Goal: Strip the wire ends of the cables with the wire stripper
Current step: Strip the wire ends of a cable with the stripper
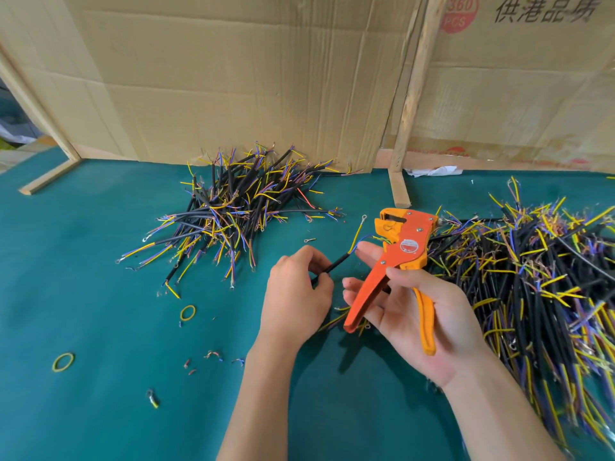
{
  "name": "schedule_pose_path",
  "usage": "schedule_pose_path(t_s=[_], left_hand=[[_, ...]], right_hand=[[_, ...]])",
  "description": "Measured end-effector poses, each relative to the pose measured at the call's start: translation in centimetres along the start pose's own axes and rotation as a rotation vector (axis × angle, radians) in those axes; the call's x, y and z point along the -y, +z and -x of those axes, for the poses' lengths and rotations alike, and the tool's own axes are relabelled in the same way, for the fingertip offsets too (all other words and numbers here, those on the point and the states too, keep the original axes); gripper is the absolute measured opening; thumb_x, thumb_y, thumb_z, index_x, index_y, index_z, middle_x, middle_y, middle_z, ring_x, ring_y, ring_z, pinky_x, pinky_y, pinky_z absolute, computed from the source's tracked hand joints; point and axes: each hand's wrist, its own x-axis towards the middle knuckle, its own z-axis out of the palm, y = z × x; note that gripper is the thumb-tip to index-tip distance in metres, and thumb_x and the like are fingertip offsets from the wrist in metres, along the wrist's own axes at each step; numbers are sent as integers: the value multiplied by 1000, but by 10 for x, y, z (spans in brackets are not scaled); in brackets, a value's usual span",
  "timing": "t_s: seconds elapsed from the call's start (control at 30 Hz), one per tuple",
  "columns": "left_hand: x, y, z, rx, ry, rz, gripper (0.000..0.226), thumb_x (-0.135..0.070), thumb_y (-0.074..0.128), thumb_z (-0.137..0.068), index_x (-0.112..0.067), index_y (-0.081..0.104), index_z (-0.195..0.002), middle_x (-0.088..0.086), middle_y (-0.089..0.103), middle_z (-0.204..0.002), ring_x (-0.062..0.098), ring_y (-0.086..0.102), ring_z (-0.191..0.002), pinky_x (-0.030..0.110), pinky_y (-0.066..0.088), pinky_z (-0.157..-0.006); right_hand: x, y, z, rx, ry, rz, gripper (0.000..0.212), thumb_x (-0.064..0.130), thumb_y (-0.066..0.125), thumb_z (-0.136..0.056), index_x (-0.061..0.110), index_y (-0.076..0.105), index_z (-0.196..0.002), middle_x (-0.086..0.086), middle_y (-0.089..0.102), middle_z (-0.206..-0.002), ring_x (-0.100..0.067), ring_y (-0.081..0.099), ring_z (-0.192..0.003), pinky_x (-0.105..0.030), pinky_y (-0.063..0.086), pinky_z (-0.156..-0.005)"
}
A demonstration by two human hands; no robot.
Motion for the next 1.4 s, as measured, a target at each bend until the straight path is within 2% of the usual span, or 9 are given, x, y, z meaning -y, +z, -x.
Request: schedule_pose_path(t_s=[0.2, 0.5, 0.7, 0.8, 0.87, 0.97, 1.03, 1.23, 1.4], left_hand=[[-4, -5, 1, 28, 18, 144, 11, -12, 67, -81, -21, 63, -76, -7, 65, -70, 11, 59, -72, 17, 42, -62], [-13, -1, 0, 19, 3, 360, 26, -10, 63, -94, -29, 66, -110, -8, 71, -76, 10, 70, -68, 31, 57, -71], [-15, -3, -2, -37, -10, 497, 21, -1, 59, -95, -19, 68, -101, 1, 70, -74, 17, 69, -64, 31, 55, -61], [-19, -4, -4, -74, -96, 785, 17, 3, 54, -98, -10, 65, -97, 3, 66, -74, 14, 65, -66, 24, 48, -53], [-20, -8, -8, -102, -205, 1165, 18, 5, 48, -100, -7, 62, -99, 6, 65, -80, 12, 64, -70, 19, 49, -58], [-18, -14, -13, -176, -381, 1681, 18, 4, 41, -102, -4, 57, -97, 7, 71, -85, 12, 72, -83, 24, 59, -79], [-13, -16, -13, -246, -434, 1764, 19, 3, 40, -103, -6, 54, -94, 4, 73, -85, 13, 74, -92, 34, 56, -95], [-14, -18, -13, -370, -479, 1460, 3, -2, 50, -102, -5, 52, -102, 16, 66, -114, 16, 73, -98, 36, 55, -98], [-12, -9, -6, -407, -469, 404, 63, -40, 73, -86, -17, 44, -136, 10, 45, -125, 26, 57, -104, 34, 45, -97]], right_hand=[[0, 0, 2, 39, -13, 15, 61, 1, 68, -72, -4, 63, -132, -20, 59, -142, -43, 66, -95, -46, 61, -79], [-5, -2, -1, 155, 31, 101, 61, 3, 74, -74, -3, 63, -133, -28, 61, -121, -37, 66, -88, -46, 58, -83], [-6, -2, -1, 159, 1, 126, 58, 8, 68, -75, 1, 65, -131, -23, 59, -140, -36, 67, -89, -45, 59, -82], [-5, -4, 0, 155, 3, 151, 58, 7, 69, -74, 4, 66, -132, -19, 61, -139, -36, 68, -89, -44, 59, -81], [-2, -6, 2, 191, 40, 182, 61, 5, 72, -74, 3, 64, -134, -18, 58, -144, -36, 68, -87, -43, 59, -80], [2, -10, 5, 298, 160, 258, 71, 14, 83, -72, -4, 58, -136, -28, 51, -146, -37, 66, -83, -45, 57, -77], [1, -10, 7, 377, 236, 308, 72, 17, 82, -75, -7, 55, -137, -34, 47, -146, -36, 66, -82, -46, 56, -76], [0, -12, 6, 490, 258, 283, 70, 18, 75, -83, -8, 49, -142, -35, 47, -145, -32, 66, -84, -45, 56, -80], [10, -21, 3, 451, 159, 142, 69, 17, 73, -84, -12, 47, -142, -30, 56, -129, -32, 65, -86, -43, 56, -81]])
